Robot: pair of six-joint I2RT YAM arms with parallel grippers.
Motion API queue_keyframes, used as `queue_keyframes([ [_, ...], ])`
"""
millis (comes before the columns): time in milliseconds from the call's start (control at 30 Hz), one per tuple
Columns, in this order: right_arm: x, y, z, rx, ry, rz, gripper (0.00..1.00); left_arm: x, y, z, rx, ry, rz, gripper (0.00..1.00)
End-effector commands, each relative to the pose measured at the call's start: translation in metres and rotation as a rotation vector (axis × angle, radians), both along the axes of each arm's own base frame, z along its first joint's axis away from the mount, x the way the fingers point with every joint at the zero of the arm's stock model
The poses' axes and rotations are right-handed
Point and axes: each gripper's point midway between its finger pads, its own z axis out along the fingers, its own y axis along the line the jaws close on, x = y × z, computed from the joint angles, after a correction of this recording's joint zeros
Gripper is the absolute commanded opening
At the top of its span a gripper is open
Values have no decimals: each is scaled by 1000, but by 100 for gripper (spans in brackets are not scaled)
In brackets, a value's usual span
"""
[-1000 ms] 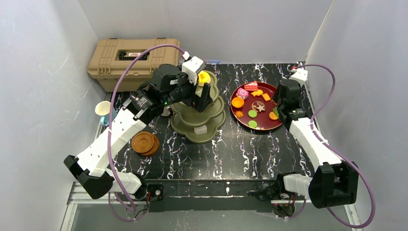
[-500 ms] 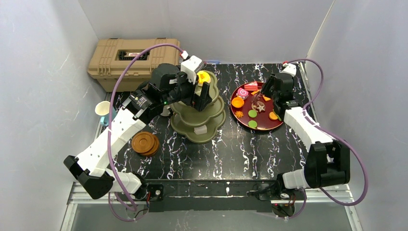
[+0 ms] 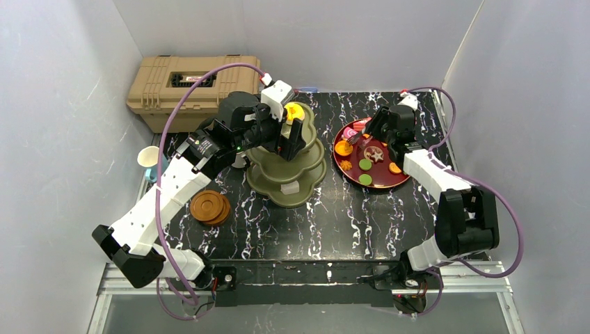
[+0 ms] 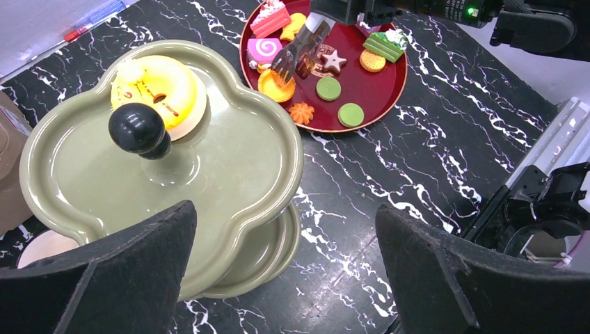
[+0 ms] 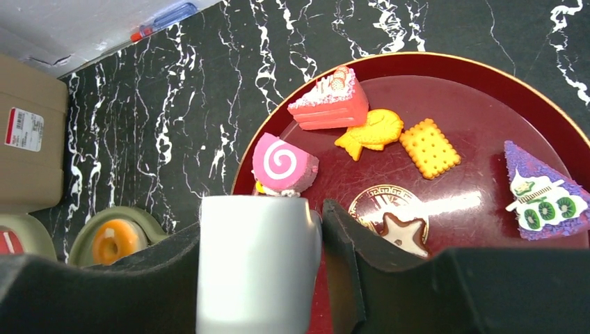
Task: Serve the afternoon tea
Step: Pick up the desert from the tray.
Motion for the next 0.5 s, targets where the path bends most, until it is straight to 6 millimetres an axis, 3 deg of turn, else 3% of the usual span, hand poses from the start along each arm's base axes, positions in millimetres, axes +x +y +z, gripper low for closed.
queue_keyframes([
  [0, 17, 11, 28, 61, -98, 10, 54, -3, 8, 17, -19, -47, 8, 99],
  [200, 19, 18, 16, 77, -74, 20, 46, -1, 10, 20, -22, -61, 17, 99],
  [367, 15, 15, 20, 68, -76, 4, 8, -2, 13, 20, -14, -73, 15, 99],
  [467, 10, 11, 35, 60, -102, -5, 1, -2, 14, 21, -13, -83, 14, 99],
])
